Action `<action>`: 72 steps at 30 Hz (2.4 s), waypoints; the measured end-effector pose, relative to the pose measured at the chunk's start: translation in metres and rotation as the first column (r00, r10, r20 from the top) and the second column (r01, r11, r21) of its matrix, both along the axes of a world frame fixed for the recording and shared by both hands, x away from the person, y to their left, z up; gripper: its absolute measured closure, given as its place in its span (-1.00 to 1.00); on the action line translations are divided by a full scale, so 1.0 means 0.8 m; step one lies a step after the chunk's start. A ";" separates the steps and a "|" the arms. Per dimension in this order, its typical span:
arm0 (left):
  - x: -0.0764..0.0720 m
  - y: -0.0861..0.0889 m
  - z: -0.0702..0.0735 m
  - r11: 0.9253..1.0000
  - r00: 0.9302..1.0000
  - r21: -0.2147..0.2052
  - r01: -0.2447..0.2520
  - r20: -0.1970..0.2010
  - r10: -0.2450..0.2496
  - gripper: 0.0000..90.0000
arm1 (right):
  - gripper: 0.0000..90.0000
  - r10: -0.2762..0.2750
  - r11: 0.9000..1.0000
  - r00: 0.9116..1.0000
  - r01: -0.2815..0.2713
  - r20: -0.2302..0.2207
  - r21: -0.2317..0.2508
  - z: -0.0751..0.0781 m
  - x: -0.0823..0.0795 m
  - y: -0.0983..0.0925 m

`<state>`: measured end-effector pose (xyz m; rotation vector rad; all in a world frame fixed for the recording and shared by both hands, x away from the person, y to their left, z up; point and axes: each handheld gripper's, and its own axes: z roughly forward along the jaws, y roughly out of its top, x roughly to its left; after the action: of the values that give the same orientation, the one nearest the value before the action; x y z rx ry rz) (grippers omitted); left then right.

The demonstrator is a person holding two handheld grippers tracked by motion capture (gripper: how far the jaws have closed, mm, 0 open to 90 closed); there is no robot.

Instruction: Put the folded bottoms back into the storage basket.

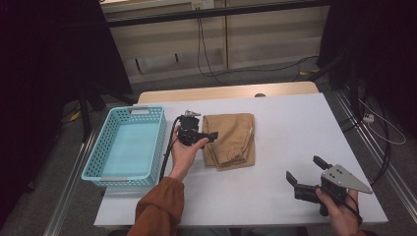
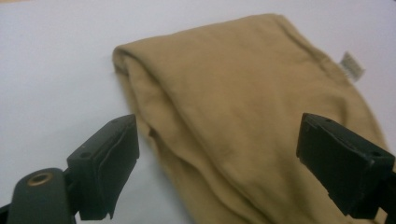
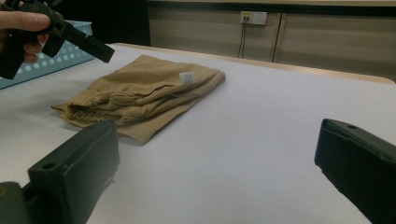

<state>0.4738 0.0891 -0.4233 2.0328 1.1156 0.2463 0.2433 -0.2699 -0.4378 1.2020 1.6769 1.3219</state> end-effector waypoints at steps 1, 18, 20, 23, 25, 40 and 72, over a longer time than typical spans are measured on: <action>0.001 0.001 -0.002 1.000 1.000 0.006 -0.005 -0.009 0.005 -0.70 | -1.00 0.001 1.000 1.000 -0.001 0.001 0.000 0.000 0.000 0.000; 0.010 -0.006 -0.027 1.000 0.993 0.023 0.006 -0.115 -0.003 -0.62 | -1.00 0.001 1.000 1.000 -0.001 -0.010 -0.004 -0.001 0.000 0.000; 0.010 -0.006 -0.030 0.999 0.993 0.033 0.002 -0.119 0.001 -0.62 | -1.00 0.004 1.000 1.000 -0.004 -0.008 -0.004 -0.001 0.000 0.000; 0.012 -0.005 -0.033 1.000 0.991 0.031 -0.005 -0.133 0.010 -0.63 | -1.00 0.004 1.000 1.000 -0.004 -0.009 -0.006 -0.001 0.000 0.000; 0.012 -0.004 -0.033 1.000 0.991 0.030 -0.006 -0.134 0.010 -0.63 | -1.00 0.008 1.000 1.000 -0.008 -0.009 -0.006 -0.001 0.000 0.001; 0.008 -0.012 -0.031 1.000 0.986 0.020 -0.008 -0.166 0.012 -0.33 | -1.00 0.032 0.999 0.999 -0.032 -0.020 -0.015 -0.003 0.001 0.003; -0.001 -0.028 -0.031 1.000 0.984 0.018 0.017 -0.176 -0.013 0.83 | -1.00 0.051 0.998 0.998 -0.051 -0.025 -0.028 -0.004 0.001 0.006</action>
<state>0.4727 0.0670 -0.4482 2.1118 1.2083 0.0713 0.2441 -0.2648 -0.4409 1.1705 1.7489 1.3142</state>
